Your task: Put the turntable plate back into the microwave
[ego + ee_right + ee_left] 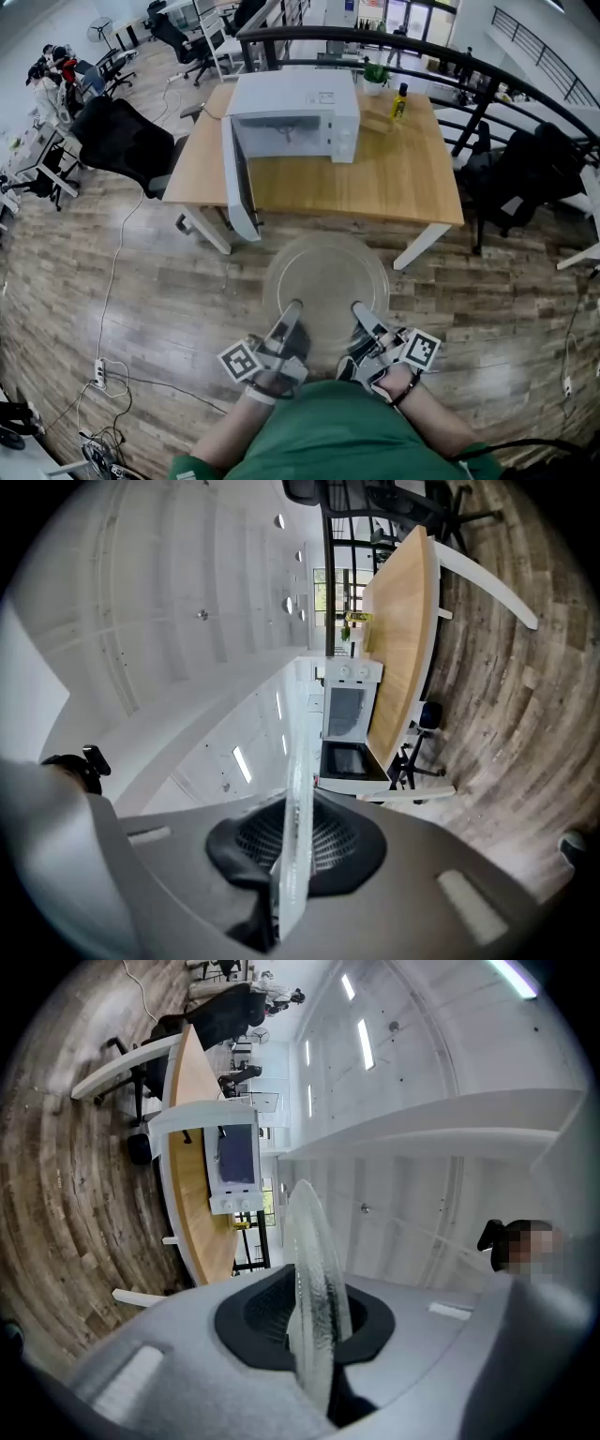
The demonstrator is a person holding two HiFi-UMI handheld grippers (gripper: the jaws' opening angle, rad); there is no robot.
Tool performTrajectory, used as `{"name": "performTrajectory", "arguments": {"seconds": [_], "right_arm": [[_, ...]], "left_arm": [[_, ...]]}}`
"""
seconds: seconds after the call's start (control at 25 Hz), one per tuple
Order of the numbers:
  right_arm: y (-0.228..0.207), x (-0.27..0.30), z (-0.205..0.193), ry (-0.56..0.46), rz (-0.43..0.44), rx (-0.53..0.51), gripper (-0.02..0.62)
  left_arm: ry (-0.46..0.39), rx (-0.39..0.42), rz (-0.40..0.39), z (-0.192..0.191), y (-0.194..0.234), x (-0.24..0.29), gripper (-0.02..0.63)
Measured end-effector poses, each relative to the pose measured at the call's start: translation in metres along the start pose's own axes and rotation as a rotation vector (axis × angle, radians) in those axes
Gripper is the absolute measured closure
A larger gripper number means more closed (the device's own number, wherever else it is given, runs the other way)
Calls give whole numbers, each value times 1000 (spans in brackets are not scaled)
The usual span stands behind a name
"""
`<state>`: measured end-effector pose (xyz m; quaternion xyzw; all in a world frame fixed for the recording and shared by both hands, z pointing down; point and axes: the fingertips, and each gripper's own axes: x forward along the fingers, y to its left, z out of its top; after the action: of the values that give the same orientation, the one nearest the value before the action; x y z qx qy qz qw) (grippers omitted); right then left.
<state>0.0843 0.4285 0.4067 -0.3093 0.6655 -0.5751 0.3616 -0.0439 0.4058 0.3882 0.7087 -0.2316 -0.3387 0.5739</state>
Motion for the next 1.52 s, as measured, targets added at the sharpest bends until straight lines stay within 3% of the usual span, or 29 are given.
{"name": "performTrajectory", "arguments": {"seconds": [0.96, 1.24, 1.52], "right_arm": [[-4, -42, 64, 92, 19, 4, 565], [-18, -19, 71, 120, 7, 23, 565], [-35, 35, 89, 117, -17, 20, 565]], "left_arm": [[-96, 32, 1, -65, 5, 39, 571], [-127, 18, 30, -47, 21, 48, 571], [-127, 5, 41, 2, 42, 76, 571]]}}
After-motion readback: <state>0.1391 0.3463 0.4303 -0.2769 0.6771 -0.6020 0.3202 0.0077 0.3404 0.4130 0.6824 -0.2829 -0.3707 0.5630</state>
